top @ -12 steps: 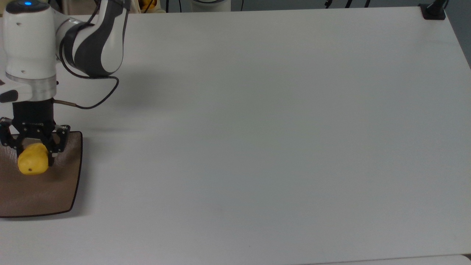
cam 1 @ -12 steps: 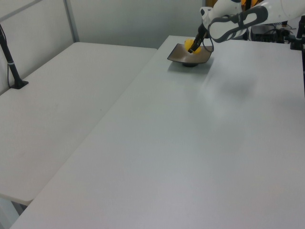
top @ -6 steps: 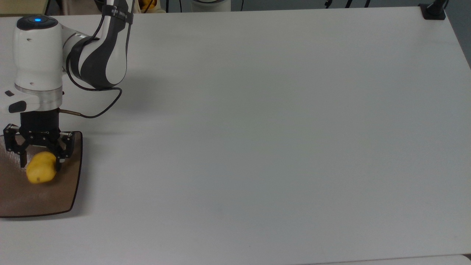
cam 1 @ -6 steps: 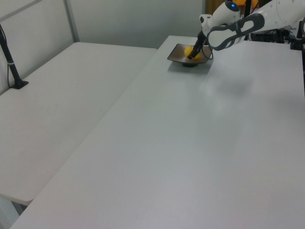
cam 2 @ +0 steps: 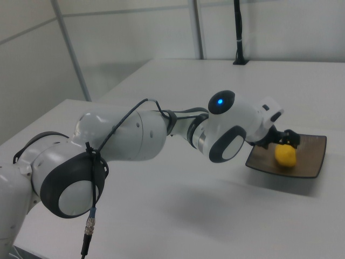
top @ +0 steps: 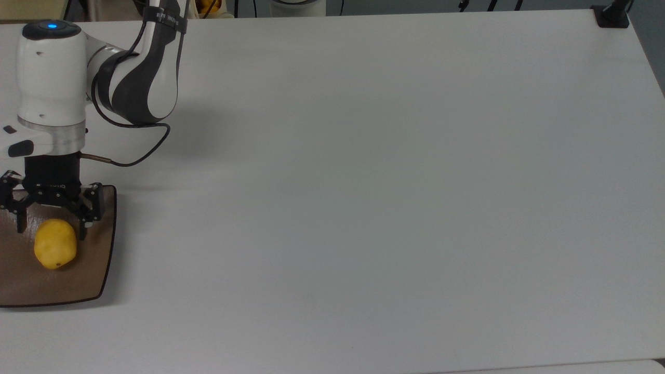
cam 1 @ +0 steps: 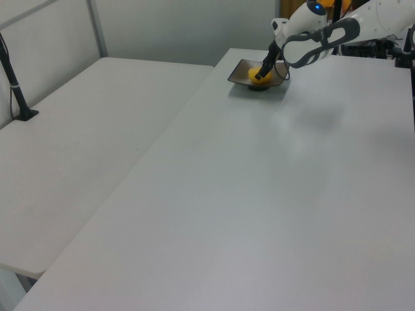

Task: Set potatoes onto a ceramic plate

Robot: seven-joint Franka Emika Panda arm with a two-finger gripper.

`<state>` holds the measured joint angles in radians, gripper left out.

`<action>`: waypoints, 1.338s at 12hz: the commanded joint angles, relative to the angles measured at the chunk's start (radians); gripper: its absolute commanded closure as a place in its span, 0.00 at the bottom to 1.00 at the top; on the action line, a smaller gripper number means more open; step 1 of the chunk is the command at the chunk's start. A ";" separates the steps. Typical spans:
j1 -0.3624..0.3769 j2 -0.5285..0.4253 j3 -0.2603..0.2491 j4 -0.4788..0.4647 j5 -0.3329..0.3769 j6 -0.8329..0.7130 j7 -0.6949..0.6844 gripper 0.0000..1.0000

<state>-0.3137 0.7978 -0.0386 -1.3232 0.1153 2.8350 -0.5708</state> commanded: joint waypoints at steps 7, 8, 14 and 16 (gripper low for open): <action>0.041 -0.480 -0.009 -0.209 0.017 -0.475 0.057 0.00; 0.051 -0.518 -0.009 -0.209 0.017 -0.576 0.068 0.00; 0.163 -0.753 -0.011 -0.205 0.017 -1.055 0.335 0.00; 0.229 -0.811 -0.012 -0.206 0.006 -1.159 0.449 0.00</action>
<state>-0.1556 0.0746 -0.0354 -1.4769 0.1164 1.7616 -0.2389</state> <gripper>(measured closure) 0.000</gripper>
